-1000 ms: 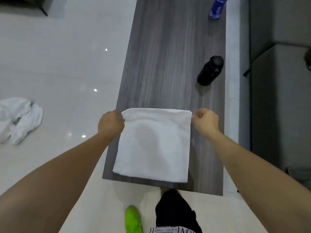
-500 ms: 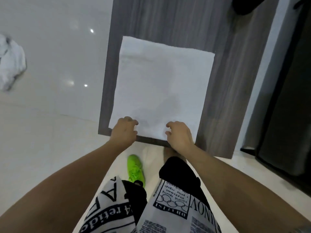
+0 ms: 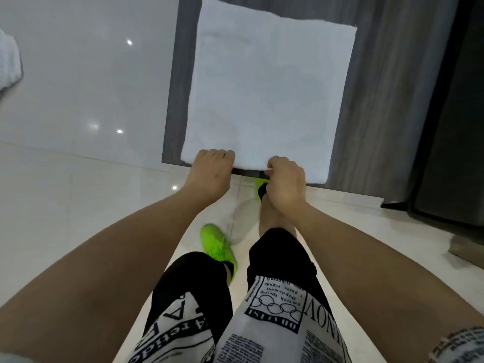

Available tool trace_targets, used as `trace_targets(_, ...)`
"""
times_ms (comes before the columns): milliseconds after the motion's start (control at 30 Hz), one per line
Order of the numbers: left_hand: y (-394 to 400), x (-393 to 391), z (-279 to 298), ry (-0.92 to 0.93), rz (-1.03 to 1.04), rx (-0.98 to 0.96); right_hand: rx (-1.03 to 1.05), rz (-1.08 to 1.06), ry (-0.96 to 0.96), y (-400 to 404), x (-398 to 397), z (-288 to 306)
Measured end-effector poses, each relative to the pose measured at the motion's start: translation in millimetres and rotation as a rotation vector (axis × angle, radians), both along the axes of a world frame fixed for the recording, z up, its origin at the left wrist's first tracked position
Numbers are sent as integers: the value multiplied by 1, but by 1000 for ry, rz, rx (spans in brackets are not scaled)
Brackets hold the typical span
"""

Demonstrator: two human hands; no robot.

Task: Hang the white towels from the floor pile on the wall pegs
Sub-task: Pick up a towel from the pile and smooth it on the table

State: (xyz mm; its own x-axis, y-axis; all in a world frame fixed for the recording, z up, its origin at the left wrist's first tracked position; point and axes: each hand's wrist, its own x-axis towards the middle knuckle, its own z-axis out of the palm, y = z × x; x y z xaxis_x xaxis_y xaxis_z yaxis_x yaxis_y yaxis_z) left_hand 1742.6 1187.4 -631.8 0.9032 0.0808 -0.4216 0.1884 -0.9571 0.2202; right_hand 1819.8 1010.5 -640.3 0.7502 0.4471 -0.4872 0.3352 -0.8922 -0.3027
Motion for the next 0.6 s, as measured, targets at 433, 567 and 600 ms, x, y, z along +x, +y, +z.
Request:
trace_targets(433,103,55,309,-502,177,18,204,130,-385,89,79,315)
trace_targets(567,160,57,409,-667,217,148,460,221,-348,145,117,422)
trace_targets(600,176,55,431,-704,254,181,528,259,-333,164,124,446)
